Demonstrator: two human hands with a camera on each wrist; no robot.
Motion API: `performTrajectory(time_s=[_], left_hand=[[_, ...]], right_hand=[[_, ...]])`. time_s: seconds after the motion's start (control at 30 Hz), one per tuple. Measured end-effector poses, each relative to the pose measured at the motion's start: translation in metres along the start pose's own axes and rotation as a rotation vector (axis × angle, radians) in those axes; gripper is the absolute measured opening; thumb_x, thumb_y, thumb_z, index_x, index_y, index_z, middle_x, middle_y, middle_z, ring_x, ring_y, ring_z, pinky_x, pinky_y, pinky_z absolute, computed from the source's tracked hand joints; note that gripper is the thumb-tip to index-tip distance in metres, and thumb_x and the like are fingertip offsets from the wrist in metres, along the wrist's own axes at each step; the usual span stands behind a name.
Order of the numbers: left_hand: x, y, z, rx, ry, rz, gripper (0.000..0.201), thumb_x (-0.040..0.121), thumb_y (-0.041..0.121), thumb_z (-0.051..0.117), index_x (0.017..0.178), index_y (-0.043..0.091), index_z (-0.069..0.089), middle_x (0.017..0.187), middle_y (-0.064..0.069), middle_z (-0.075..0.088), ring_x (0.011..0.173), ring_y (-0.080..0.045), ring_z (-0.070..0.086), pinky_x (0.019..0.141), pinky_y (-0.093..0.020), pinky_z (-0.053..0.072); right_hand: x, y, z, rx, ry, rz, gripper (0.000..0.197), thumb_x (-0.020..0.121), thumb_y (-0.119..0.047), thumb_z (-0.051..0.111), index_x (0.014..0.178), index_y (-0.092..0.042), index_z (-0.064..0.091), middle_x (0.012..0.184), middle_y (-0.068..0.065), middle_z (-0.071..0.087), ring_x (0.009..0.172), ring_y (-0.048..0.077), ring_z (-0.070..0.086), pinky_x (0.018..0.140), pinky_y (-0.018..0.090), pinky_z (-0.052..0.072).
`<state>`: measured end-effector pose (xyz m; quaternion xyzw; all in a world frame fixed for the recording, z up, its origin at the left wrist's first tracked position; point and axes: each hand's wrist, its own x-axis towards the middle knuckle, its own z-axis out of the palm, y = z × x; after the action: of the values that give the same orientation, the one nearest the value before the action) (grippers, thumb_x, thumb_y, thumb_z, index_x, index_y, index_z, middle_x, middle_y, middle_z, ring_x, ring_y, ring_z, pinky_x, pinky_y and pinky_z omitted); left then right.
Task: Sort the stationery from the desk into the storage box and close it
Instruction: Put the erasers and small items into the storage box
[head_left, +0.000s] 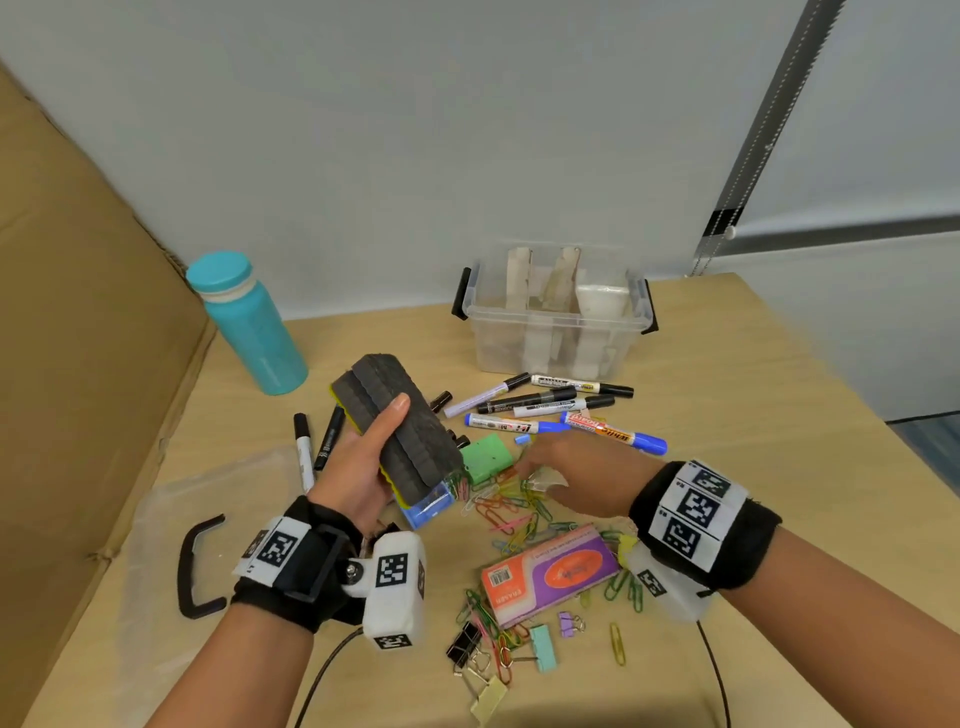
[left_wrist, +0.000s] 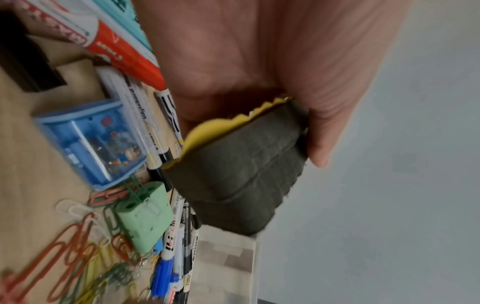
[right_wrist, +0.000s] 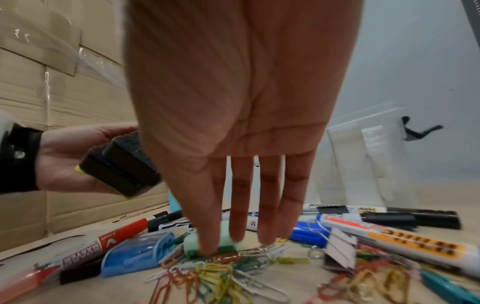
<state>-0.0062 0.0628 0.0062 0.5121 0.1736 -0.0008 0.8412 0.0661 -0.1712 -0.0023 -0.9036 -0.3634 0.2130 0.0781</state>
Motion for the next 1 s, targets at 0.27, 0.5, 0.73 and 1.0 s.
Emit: performTrajectory(time_s=[0.27, 0.5, 0.73, 1.0], left_hand=[[-0.001, -0.01, 0.002, 0.0, 0.068, 0.002, 0.042, 0.085, 0.029, 0.059, 0.125, 0.015, 0.056, 0.118, -0.009, 0.067, 0.1, -0.018, 0.068, 0.076, -0.032, 0.059], [-0.001, -0.014, 0.012, 0.014, 0.146, -0.031, 0.04, 0.088, 0.032, 0.059, 0.125, 0.014, 0.058, 0.116, -0.009, 0.068, 0.098, -0.021, 0.066, 0.079, -0.034, 0.053], [0.0, -0.014, 0.013, -0.07, 0.205, -0.015, 0.048, 0.087, 0.035, 0.059, 0.129, 0.014, 0.054, 0.106, -0.01, 0.072, 0.096, -0.024, 0.069, 0.064, -0.033, 0.06], [-0.005, -0.013, 0.017, -0.051, 0.253, 0.005, 0.02, 0.092, 0.031, 0.054, 0.108, 0.022, 0.062, 0.094, -0.005, 0.076, 0.088, -0.019, 0.07, 0.076, -0.038, 0.053]], right_hand=[[-0.021, 0.016, 0.016, 0.0, -0.335, 0.011, 0.062, 0.066, -0.044, 0.08, 0.119, -0.028, 0.052, 0.111, -0.008, 0.043, 0.108, 0.018, 0.047, 0.09, 0.039, 0.046], [-0.026, 0.022, 0.019, 0.172, -0.321, -0.052, 0.031, 0.074, -0.034, 0.074, 0.091, -0.024, 0.049, 0.098, 0.0, 0.054, 0.084, 0.019, 0.051, 0.072, 0.036, 0.046], [-0.034, 0.03, -0.044, 0.386, -0.094, -0.182, 0.019, 0.091, -0.034, 0.06, 0.105, -0.036, 0.047, 0.091, 0.006, 0.061, 0.066, 0.014, 0.052, 0.059, 0.024, 0.041], [-0.02, 0.044, -0.113, 1.046, 0.354, -0.117, 0.009, 0.094, -0.024, 0.057, 0.096, -0.018, 0.063, 0.097, 0.0, 0.067, 0.075, 0.004, 0.067, 0.061, 0.022, 0.055]])
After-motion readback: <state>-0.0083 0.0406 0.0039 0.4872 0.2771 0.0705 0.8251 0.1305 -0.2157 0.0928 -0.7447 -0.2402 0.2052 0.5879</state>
